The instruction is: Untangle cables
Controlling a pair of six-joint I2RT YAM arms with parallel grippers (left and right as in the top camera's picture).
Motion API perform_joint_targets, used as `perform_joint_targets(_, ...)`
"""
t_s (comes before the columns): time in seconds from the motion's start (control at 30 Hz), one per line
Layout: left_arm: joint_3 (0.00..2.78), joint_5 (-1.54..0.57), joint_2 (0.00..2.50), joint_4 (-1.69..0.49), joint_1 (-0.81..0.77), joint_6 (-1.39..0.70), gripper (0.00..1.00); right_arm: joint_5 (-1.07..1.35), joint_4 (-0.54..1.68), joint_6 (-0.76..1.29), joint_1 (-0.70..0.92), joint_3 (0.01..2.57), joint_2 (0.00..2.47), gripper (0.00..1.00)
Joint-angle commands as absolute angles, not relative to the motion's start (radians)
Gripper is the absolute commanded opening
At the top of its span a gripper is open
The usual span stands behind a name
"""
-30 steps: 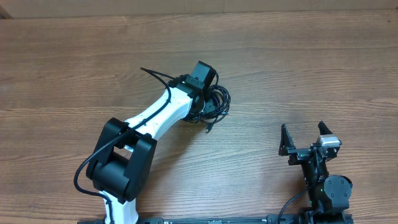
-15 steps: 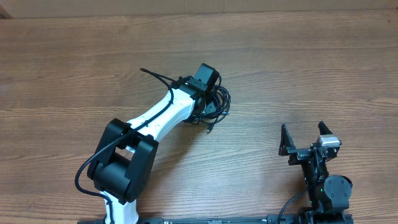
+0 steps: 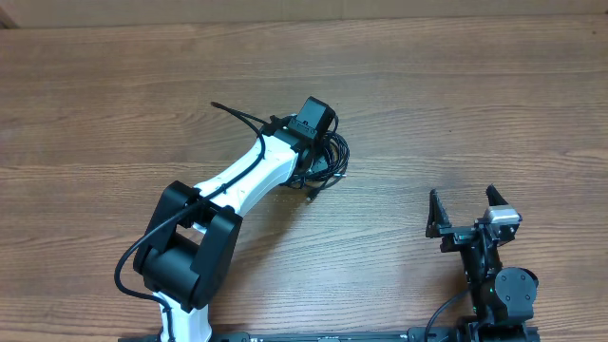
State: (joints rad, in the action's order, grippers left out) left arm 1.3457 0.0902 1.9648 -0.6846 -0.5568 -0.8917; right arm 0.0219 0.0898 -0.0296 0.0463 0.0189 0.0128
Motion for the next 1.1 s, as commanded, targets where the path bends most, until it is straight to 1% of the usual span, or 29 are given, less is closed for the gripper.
perform_joint_targets(0.0,1.343,0.123,1.977,-0.686,-0.562,-0.903,0.04,0.016,0.083,-0.027,0.044,0.009,0.003,1.0)
perform_joint_targets(0.2,1.373,0.1,1.956,-0.694,-0.549,-0.847,0.04,0.016,0.083,-0.027,0.044,0.009,0.003,1.0)
perform_joint_targets(0.57,1.566,0.08,1.812,-0.864,-0.524,-0.79,0.04,0.016,0.083,-0.027,0.044,0.009,0.003,1.0)
perform_joint_targets(0.77,1.571,0.061,1.729,-0.884,-0.524,-0.773,0.04,0.016,0.083,-0.027,0.044,0.009,0.003,1.0)
perform_joint_targets(1.07,1.564,0.025,1.752,-0.91,-0.532,-0.739,0.04,0.016,0.083,-0.027,0.044,0.009,0.003,1.0)
